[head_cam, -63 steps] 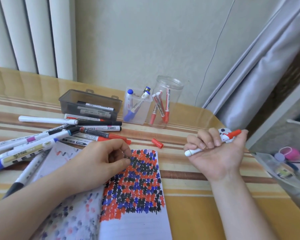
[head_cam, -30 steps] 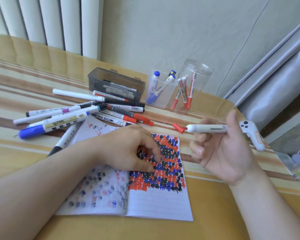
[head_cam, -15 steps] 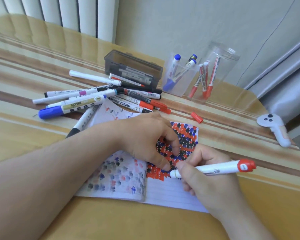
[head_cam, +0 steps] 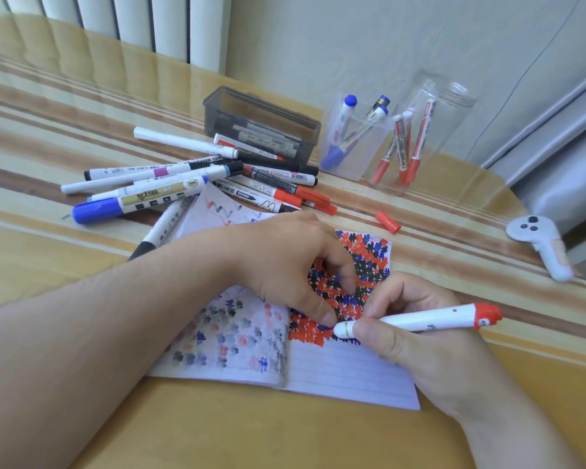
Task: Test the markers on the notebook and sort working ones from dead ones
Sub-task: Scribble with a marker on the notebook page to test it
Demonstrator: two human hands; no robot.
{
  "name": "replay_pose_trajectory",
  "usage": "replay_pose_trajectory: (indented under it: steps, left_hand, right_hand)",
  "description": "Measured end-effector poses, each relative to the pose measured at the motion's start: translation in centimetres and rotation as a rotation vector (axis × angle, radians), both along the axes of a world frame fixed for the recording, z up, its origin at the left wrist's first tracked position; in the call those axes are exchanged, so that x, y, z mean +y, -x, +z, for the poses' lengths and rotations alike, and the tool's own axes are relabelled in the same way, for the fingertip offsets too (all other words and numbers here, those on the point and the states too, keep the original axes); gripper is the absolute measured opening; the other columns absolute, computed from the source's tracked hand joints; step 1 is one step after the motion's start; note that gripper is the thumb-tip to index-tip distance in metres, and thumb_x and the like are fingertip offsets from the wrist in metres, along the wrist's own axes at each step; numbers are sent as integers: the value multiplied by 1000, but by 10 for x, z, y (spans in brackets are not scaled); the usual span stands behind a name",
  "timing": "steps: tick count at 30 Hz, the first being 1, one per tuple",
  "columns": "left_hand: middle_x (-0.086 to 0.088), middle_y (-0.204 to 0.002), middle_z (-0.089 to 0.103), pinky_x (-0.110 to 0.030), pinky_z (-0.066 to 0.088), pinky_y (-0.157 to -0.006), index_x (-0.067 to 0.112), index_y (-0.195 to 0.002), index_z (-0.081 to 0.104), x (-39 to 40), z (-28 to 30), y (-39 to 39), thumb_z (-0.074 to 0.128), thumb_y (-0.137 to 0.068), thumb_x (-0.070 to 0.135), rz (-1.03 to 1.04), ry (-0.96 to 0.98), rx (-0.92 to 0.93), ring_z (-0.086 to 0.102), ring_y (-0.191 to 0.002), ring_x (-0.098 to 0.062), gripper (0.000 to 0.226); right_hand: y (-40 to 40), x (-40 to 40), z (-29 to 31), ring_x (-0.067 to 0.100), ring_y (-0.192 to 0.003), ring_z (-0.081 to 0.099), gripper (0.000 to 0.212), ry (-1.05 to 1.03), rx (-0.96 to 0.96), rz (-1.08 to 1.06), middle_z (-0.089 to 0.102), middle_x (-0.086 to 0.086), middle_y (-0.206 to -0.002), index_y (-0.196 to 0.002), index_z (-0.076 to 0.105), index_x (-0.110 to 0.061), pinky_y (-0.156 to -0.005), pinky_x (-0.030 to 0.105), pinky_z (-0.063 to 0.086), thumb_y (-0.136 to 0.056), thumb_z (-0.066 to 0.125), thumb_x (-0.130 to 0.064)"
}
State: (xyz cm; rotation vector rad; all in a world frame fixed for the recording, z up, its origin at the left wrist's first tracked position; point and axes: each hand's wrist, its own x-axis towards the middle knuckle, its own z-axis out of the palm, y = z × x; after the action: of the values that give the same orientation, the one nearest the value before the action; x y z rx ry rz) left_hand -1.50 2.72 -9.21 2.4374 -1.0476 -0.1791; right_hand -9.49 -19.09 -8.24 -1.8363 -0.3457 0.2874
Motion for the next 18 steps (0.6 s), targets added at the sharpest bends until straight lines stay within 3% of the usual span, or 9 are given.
replay_pose_trajectory:
  steps: [4,12,18]
  left_hand:
    - [24,-111,58,-33,39,-101,51,-113,68,0,1,1,82,-70,65,3,-3,7,45,-112,-8,48]
    - [25,-114,58,-40,43,-103,52,-114,66,1,2,0,81,-71,67,-4,-18,29,44,-117,-10,47]
    - [24,-113,59,-40,42,-103,51,-113,67,0,2,1,82,-71,65,2,-18,31,44,-117,-11,47]
  right_hand:
    - [1,0,-6,28,-54,40,23,70,-43,-47,51,29,-64,-67,60,-17,-47,44,28,-64,76,-34]
    - [0,0,-11,26,-50,54,18,76,-53,-76,58,24,-59,-63,60,-20,-46,31,41,-63,72,-33]
    - [1,2,-14,44,-53,44,23,141,-100,-106,54,24,-60,-65,58,-16,-45,51,36,-65,71,-34]
